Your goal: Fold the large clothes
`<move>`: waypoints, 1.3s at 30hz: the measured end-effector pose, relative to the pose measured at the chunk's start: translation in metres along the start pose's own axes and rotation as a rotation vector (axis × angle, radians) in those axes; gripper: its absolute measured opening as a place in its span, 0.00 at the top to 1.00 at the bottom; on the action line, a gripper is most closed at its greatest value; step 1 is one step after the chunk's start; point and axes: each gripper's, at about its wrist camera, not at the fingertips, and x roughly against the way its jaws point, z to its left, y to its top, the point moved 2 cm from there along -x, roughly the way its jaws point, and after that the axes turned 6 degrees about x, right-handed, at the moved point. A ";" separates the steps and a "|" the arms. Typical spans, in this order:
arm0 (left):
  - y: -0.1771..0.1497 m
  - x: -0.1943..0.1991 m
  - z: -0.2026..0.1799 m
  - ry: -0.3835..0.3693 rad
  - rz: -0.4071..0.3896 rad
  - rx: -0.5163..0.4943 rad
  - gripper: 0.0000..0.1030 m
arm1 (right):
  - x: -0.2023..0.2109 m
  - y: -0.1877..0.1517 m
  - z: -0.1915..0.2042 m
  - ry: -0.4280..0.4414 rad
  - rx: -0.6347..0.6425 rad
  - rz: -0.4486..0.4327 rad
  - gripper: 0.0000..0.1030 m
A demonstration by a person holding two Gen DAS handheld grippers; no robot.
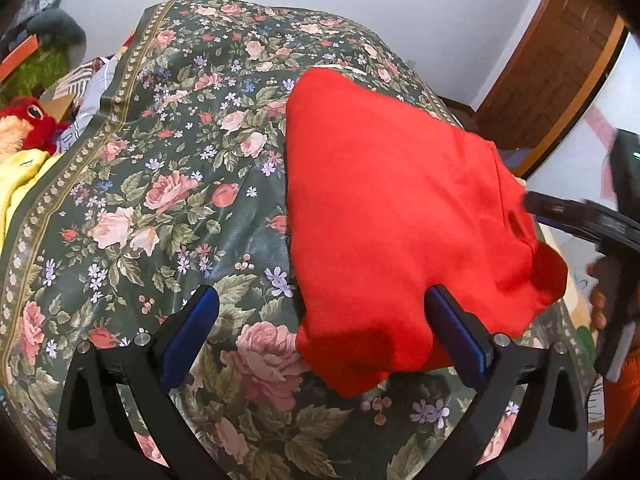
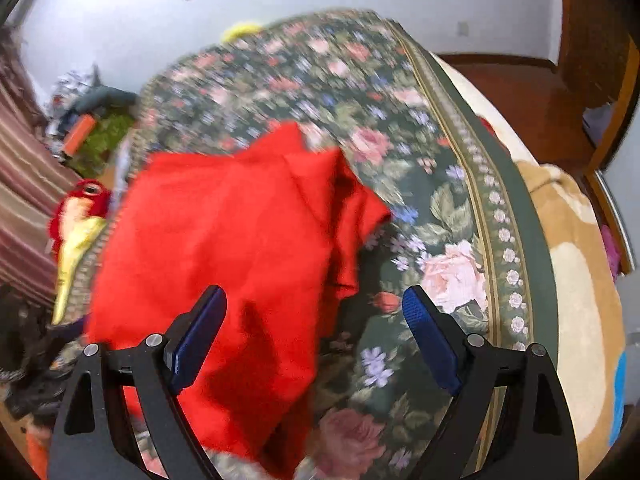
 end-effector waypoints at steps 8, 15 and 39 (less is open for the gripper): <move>-0.013 -0.001 0.006 -0.019 0.050 -0.006 0.00 | -0.016 -0.009 -0.018 -0.029 0.019 0.071 0.15; 0.003 0.014 0.009 -0.036 0.036 0.026 0.00 | 0.012 -0.007 -0.008 0.053 0.042 0.047 0.13; 0.058 -0.079 0.018 -0.367 0.275 0.310 0.00 | -0.059 0.009 -0.007 0.316 -0.097 0.153 0.11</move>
